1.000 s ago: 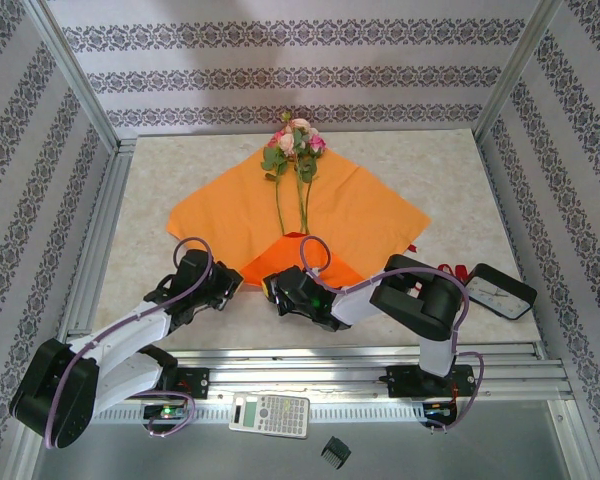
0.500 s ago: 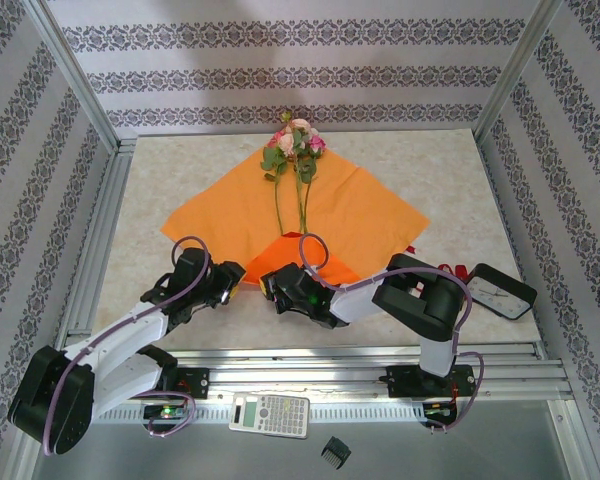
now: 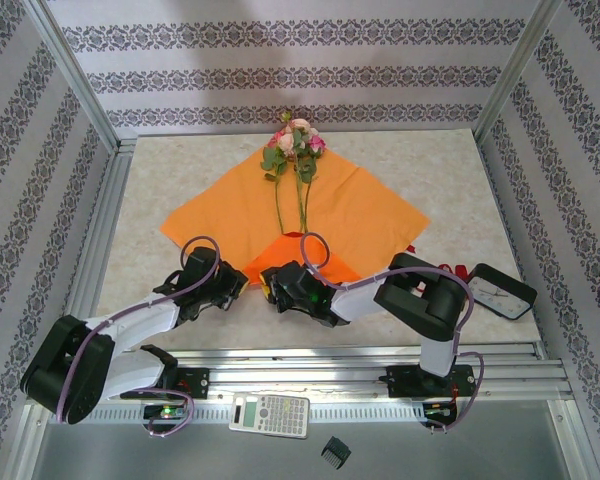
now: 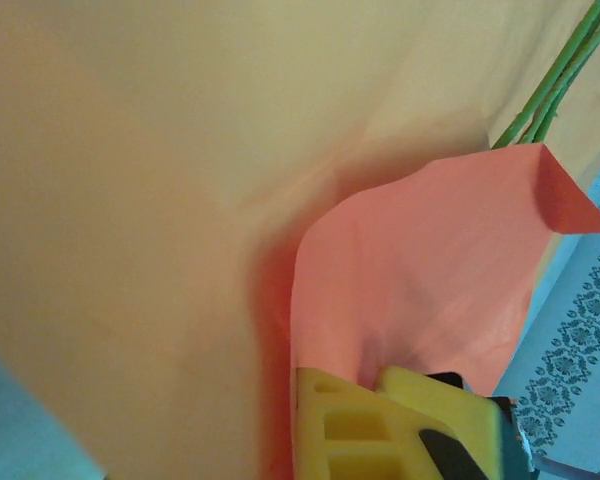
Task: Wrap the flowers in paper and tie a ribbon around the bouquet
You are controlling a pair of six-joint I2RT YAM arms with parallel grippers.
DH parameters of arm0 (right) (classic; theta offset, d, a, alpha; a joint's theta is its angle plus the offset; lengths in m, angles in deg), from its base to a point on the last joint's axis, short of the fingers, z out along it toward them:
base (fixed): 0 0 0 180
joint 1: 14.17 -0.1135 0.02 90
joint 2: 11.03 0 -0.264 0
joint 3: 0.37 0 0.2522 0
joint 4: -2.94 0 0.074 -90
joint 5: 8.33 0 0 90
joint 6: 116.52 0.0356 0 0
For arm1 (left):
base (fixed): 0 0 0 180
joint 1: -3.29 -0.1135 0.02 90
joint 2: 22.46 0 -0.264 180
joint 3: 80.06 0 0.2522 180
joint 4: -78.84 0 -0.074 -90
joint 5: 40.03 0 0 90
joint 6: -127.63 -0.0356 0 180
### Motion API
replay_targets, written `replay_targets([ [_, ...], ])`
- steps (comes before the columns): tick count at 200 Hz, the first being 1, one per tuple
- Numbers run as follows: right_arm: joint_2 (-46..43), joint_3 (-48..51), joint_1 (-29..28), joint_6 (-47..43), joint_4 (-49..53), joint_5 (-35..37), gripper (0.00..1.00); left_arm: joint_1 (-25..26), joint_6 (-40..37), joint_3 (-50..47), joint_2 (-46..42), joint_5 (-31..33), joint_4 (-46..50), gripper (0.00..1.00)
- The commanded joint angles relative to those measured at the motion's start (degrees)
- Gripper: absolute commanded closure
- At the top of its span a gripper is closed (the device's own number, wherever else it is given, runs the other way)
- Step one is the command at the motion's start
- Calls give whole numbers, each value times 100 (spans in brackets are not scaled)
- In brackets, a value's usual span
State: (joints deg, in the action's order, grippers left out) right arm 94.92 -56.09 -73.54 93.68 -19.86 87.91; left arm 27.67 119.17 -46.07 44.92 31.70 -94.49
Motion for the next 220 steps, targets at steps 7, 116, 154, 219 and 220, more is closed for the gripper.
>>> replay_targets([
  [7, -200, 117, -34, 182, 72, 134, 59, 42, 87, 68, -121, -21, -180, 100],
  [116, 110, 430, 179, -61, -319, 602, 76, -228, -14, 84, -436, -157, 189, 100],
  [154, -141, 599, 242, -212, -20, 583, 97, -395, -206, 95, -367, -279, 287, 100],
  [219, -462, 826, 330, -537, 467, 423, 64, -489, -331, 77, -355, -311, 365, 100],
  [220, -471, 828, 330, -535, 479, 418, 64, -492, -331, 77, -351, -314, 366, 100],
])
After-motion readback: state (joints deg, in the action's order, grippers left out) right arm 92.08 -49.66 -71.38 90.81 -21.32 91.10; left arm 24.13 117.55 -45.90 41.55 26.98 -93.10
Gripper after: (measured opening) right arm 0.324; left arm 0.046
